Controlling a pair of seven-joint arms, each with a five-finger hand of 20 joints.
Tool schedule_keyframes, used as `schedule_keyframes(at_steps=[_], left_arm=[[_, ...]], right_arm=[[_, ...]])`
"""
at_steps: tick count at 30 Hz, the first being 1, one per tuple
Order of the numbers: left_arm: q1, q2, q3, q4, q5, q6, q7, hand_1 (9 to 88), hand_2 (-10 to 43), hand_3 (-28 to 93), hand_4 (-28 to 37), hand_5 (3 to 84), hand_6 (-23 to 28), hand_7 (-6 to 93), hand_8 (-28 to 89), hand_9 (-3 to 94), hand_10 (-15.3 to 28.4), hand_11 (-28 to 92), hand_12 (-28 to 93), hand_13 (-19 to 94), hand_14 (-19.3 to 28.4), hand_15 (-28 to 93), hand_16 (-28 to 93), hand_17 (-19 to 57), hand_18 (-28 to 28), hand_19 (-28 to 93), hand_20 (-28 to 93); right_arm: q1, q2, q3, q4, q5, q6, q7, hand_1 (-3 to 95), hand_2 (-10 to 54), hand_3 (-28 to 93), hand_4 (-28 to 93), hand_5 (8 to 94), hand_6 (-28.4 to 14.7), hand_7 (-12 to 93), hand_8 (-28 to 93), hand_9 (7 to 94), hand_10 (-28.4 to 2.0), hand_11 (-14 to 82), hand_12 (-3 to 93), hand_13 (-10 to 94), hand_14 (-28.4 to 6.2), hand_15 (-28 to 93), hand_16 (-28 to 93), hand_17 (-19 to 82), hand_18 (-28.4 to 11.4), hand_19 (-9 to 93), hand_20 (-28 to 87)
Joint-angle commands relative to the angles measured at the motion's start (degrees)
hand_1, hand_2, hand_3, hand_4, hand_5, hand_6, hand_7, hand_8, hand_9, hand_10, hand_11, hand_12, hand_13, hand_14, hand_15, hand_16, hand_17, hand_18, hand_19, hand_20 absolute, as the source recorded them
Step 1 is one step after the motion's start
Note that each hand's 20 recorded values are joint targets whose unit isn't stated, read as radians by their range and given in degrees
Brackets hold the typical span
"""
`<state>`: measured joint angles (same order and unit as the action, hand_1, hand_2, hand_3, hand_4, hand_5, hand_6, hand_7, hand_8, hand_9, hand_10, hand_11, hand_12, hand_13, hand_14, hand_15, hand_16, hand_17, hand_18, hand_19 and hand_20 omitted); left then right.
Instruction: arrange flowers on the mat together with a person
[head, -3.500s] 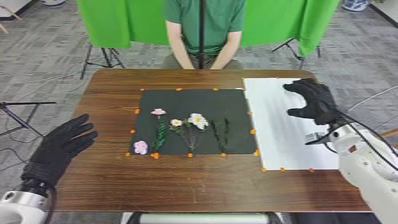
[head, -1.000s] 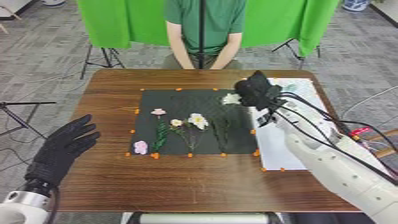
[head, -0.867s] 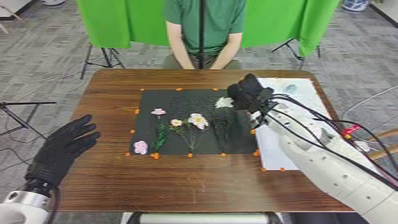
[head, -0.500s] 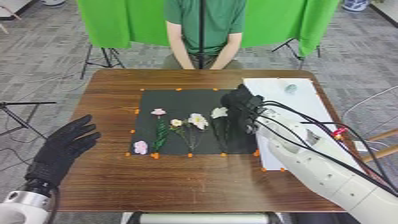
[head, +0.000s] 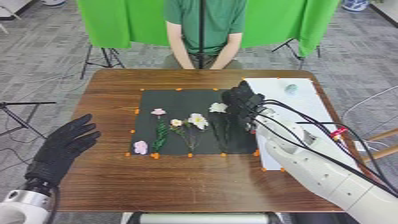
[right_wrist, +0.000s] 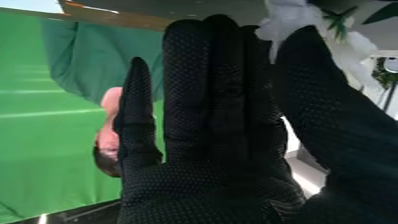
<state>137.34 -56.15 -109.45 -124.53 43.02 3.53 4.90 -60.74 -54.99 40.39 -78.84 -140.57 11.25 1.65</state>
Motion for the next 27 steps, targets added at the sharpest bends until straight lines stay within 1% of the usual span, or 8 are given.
schedule_keyframes(at_steps=[1, 8, 10, 15, 19, 22, 25, 27], left_arm=[[0.5, -0.28, 0.07, 0.33, -0.13, 0.06, -0.6, 27.9, -0.1, 69, -25.3, 33.2, 5.0, 16.9, -9, 29.5, 12.3, 19, 18, 25, 16.2, 31, 0, -6.8, 21.9, 47, 7], [1.5, -0.5, -0.37, -0.01, -0.13, 0.37, -0.38, 28.0, 0.2, 69, -25.0, 33.2, 5.0, 16.8, -9, 29.5, 12.4, 19, 18, 25, 16.4, 31, 0, -6.8, 22.0, 47, 7], [1.4, -0.46, -0.35, 0.12, -0.12, 0.23, -0.44, 28.1, 0.2, 69, -24.9, 33.2, 5.1, 16.8, -9, 29.5, 12.4, 19, 18, 25, 16.4, 31, 0, -6.8, 22.0, 47, 7], [1.5, -0.52, -0.59, 0.16, -0.08, 0.02, -0.43, 28.1, 0.2, 68, -24.8, 33.2, 5.0, 16.8, -9, 29.5, 12.4, 19, 18, 25, 16.4, 31, 0, -6.8, 22.0, 47, 7], [1.0, -0.32, -0.58, 0.19, -0.05, -0.23, -0.56, 28.2, 0.2, 68, -24.8, 33.2, 5.1, 16.8, -9, 29.5, 12.4, 19, 18, 25, 16.3, 31, 0, -6.8, 22.0, 47, 7], [1.4, -0.59, -1.02, -0.56, 0.48, -0.56, -0.2, 28.2, 0.2, 68, -24.7, 33.3, 5.1, 16.9, -9, 29.6, 12.4, 19, 18, 25, 16.4, 31, 0, -6.8, 22.0, 47, 7], [1.8, -0.79, -1.41, -1.09, 1.67, -0.59, -0.44, 28.1, 0.0, 69, -24.8, 33.3, 5.1, 16.8, -9, 29.6, 12.4, 19, 18, 25, 16.4, 31, 0, -6.8, 22.1, 47, 7], [1.9, -0.87, -1.48, -1.24, 1.38, -0.39, -0.22, 27.9, -0.2, 69, -25.0, 33.3, 5.1, 16.9, -9, 29.5, 12.4, 19, 18, 25, 16.4, 31, 0, -6.8, 22.0, 47, 7]], right_arm=[[-1.1, 0.9, 2.2, -2.8, -1.9, -3.5, -1.5, 38.5, -8.9, 81, -28, 55.4, 3.4, 46, -4, 67.8, -7.1, 29.5, 36.3, 62, -5.0, 54, 25, 17, -16.2, 52, 36], [-2.9, 2.8, 5.6, -5.7, -1.8, -5.5, -1.7, 34.5, -7.6, 86, -28, 52.9, 3.1, 38, -11, 61.2, -8.0, 34.2, 26.5, 60, -4.9, 53, 24, 17, -16.6, 52, 35], [-3.9, 3.7, 6.9, -7.0, -1.1, -5.7, -1.3, 33.9, -7.3, 87, -28, 51.9, 3.2, 38, -17, 60.0, -8.0, 33.9, 25.8, 60, -5.0, 53, 24, 16, -16.8, 52, 35], [-9.0, 5.3, 13.5, -12.5, 2.1, -8.9, -1.4, 33.1, -6.7, 86, -28, 48.7, 2.6, 37, -18, 57.4, -8.9, 31.4, 25.0, 58, -5.5, 52, 24, 16, -17.2, 52, 35], [-18.5, 5.8, 25.4, -20.7, 12.6, -15.9, -1.7, 31.3, -5.0, 86, -28, 45.4, 1.3, 35, -17, 53.5, -10.4, 27.7, 24.1, 53, -6.3, 47, 22, 15, -17.5, 50, 33], [-26.0, 4.6, 37.4, -26.3, 19.0, -26.6, -4.4, 28.2, 3.4, 84, -27, 42.7, -0.7, 29, -15, 48.9, -11.5, 23.0, 24.0, 46, -7.8, 40, 22, 13, -17.9, 47, 31], [-32.7, 3.4, 46.8, -30.3, 28.5, -32.1, -4.1, 27.6, 5.6, 84, -27, 41.2, -1.4, 27, -13, 45.8, -12.1, 20.1, 23.9, 42, -8.2, 34, 23, 12, -18.2, 46, 30], [-37.0, 2.1, 52.6, -32.8, 35.5, -35.1, -2.8, 26.9, 6.0, 84, -26, 41.1, -1.7, 25, -13, 45.1, -12.6, 18.6, 23.9, 41, -8.9, 32, 23, 12, -18.4, 46, 30]])
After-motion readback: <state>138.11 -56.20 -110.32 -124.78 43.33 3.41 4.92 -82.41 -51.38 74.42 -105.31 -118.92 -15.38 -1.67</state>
